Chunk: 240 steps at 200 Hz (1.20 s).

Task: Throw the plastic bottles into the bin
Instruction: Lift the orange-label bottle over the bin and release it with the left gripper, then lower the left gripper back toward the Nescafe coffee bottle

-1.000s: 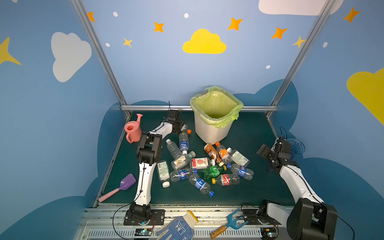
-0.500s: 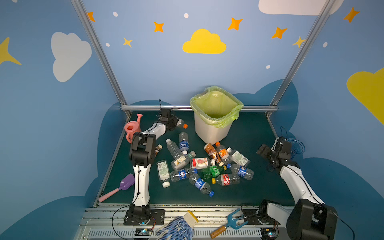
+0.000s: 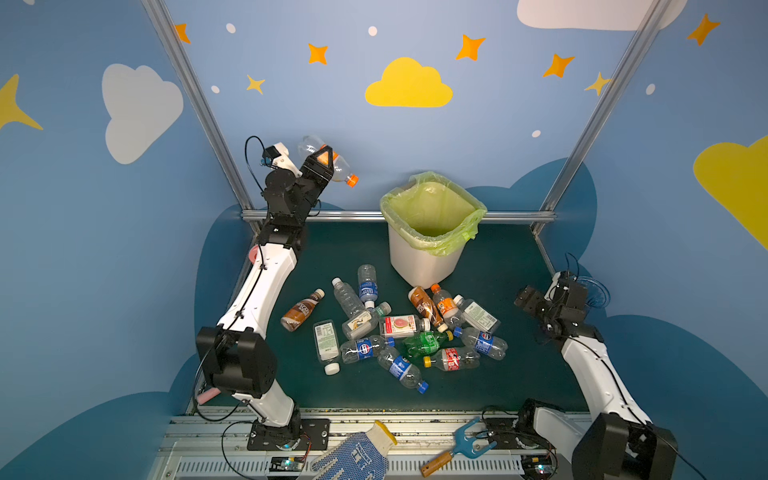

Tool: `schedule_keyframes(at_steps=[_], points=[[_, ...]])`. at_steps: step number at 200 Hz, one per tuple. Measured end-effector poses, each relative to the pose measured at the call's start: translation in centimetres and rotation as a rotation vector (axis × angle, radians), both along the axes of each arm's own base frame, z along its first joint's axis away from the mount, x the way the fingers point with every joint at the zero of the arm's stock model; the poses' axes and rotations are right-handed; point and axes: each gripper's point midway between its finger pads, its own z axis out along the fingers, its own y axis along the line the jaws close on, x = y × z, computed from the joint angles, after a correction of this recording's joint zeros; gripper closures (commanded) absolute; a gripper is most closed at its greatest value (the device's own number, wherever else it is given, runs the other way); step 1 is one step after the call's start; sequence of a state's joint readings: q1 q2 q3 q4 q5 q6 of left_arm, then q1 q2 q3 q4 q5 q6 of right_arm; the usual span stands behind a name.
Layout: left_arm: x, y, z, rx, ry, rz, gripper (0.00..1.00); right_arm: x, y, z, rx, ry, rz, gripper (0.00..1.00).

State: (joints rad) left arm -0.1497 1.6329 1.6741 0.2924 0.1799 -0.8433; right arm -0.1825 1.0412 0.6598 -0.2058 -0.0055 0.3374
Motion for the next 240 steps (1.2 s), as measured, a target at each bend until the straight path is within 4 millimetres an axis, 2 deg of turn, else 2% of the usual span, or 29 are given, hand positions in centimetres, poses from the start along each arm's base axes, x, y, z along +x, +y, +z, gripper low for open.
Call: schedule_keyframes(at_steps=[10, 30, 42, 50, 56, 65, 83, 97, 109, 141, 154, 166, 176, 189, 200, 215, 231, 240], points=[[-0.5, -2.3, 1.4, 0.039, -0.028, -0.031, 0.39, 0.1, 0.3, 0.3, 0.008, -0.012, 0.015, 0.02], [0.2, -10.2, 2.8, 0.159, -0.037, -0.168, 0.27, 0.4, 1.1, 0.5, 0.031, -0.027, 0.055, 0.02], [0.9, -14.6, 1.5, 0.226, -0.003, -0.261, 0.2, 0.7, 1.7, 0.3, 0.049, -0.018, 0.082, 0.02], [1.1, -17.0, -0.5, 0.265, 0.043, -0.315, 0.13, 0.9, 1.9, 0.3, 0.056, -0.01, 0.094, 0.02], [1.2, -18.0, -2.1, 0.291, 0.079, -0.341, 0.01, 1.1, 2.2, 0.3, 0.061, -0.006, 0.106, 0.02], [1.3, -18.8, -4.7, 0.333, 0.14, -0.364, 0.0, 1.2, 2.4, 0.5, 0.061, -0.006, 0.116, 0.02], [0.9, -18.2, -7.5, 0.392, 0.195, -0.352, 0.0, 1.3, 2.6, 1.0, 0.055, -0.018, 0.124, 0.02], [-0.2, -17.2, -7.4, 0.429, 0.188, -0.328, 0.0, 1.2, 2.7, 1.4, 0.051, -0.031, 0.126, 0.02], [-1.9, -16.2, -5.7, 0.449, 0.144, -0.303, 0.0, 1.1, 2.7, 1.7, 0.049, -0.042, 0.127, 0.02], [-7.9, -13.0, 2.2, 0.438, -0.064, -0.207, 0.0, 1.0, 3.1, 1.7, 0.05, -0.037, 0.138, 0.02], [-9.8, -11.7, 3.5, 0.431, -0.114, -0.166, 0.0, 0.9, 3.5, 1.6, 0.051, -0.032, 0.148, 0.02], [-10.6, -10.7, 3.3, 0.433, -0.121, -0.131, 0.0, 0.8, 3.8, 1.5, 0.052, -0.025, 0.157, 0.02], [-10.7, -10.2, 2.2, 0.443, -0.103, -0.111, 0.0, 0.8, 4.0, 1.3, 0.052, -0.018, 0.164, 0.02], [-10.2, -9.8, -0.6, 0.466, -0.049, -0.093, 0.0, 0.6, 4.3, 1.0, 0.053, -0.003, 0.173, 0.02], [-9.6, -9.6, -3.8, 0.493, 0.019, -0.084, 0.0, 0.5, 4.5, 0.7, 0.055, 0.009, 0.178, 0.02], [-9.1, -9.1, -9.4, 0.539, 0.136, -0.071, 0.0, 0.4, 5.0, 0.5, 0.062, 0.021, 0.189, 0.02], [-9.3, -8.0, -14.9, 0.586, 0.257, -0.05, 0.0, 0.2, 5.7, 0.2, 0.075, 0.034, 0.199, 0.02], [-9.8, -7.1, -17.3, 0.602, 0.313, -0.032, 0.0, 0.0, 6.1, -0.1, 0.087, 0.048, 0.202, 0.02]])
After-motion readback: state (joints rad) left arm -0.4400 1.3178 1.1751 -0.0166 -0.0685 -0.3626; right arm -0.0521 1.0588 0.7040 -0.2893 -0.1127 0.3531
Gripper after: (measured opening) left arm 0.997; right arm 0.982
